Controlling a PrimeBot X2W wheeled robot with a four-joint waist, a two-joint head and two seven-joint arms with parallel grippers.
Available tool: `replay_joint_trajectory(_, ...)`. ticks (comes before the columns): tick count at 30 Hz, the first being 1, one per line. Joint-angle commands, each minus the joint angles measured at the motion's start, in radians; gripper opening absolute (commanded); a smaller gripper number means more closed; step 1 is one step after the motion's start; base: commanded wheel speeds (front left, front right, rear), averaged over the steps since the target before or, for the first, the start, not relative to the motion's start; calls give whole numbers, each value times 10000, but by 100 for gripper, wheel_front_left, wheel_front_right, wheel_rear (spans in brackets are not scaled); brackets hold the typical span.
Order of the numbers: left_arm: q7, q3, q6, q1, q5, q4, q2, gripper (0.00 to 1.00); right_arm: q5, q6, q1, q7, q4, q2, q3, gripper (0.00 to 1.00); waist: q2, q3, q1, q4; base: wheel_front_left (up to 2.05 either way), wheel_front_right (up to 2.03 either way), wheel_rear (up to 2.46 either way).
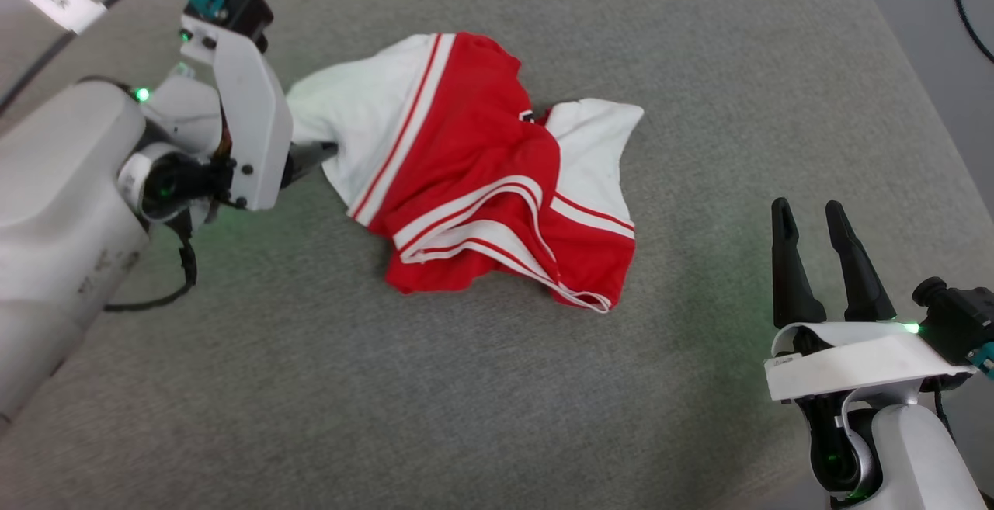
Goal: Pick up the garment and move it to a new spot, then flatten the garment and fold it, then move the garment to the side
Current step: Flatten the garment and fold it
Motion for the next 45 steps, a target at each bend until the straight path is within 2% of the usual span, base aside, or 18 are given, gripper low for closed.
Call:
replay_joint_trajectory(1,-32,-64,14,-80,-51,-32,-9,100,107,-3,-90,-50,-36,38,6,100,0,316,0,-306,0,0,0)
replay_joint_trajectory(3,-59,-285,14,-67,-169,-79,3,100,114,-3,-140,-50,-12,38,-4,100,0,312,0,-286,0,0,0)
replay_joint_trajectory(4,-149,-395,14,-104,-210,-110,12,87,133,-3,-182,-50,-3,39,7,100,0,304,0,-269,0,0,0)
replay_joint_trajectory(7,-364,-537,14,-175,-488,-102,-58,27,156,-3,-210,-51,2,37,66,100,0,245,0,-208,0,0,0)
replay_joint_trajectory(8,-426,-556,14,-209,-567,-88,-92,0,149,-3,-233,-51,-4,35,60,100,0,222,0,-171,0,0,0)
replay_joint_trajectory(13,-812,-606,14,-318,-1078,-52,-166,0,-6,-3,-192,-50,-25,34,-89,100,0,33,0,206,0,0,0)
replay_joint_trajectory(18,-1702,-701,14,60,-1250,211,-271,0,-212,-3,175,-50,13,29,-366,100,0,-531,0,1086,0,0,0)
replay_joint_trajectory(25,-3351,-912,14,1199,-1188,-390,501,0,-691,-3,290,-50,99,-170,-478,100,0,-1400,0,2354,0,0,0)
replay_joint_trajectory(30,-4402,-948,14,1948,-1254,-918,997,0,-750,-3,309,-50,168,-406,-433,100,0,-1788,0,2940,0,0,0)
replay_joint_trajectory(36,-5014,-1016,31,2617,-1191,-1316,1578,0,-740,-3,480,-50,248,-561,-395,100,0,-2097,0,3145,0,0,0)
replay_joint_trajectory(39,-5140,-1031,242,3001,-1259,-1480,1818,0,-679,-3,695,-50,307,-589,-475,100,0,-2210,0,3105,0,0,0)
replay_joint_trajectory(43,-5002,-1077,730,3536,-1396,-2052,2176,0,-621,-3,908,-51,266,-640,-681,100,0,-2289,0,3035,0,0,0)
replay_joint_trajectory(45,-5060,-1042,888,3797,-1639,-2308,2173,0,-611,-3,966,-51,253,-658,-760,100,0,-2272,0,3004,0,0,0)
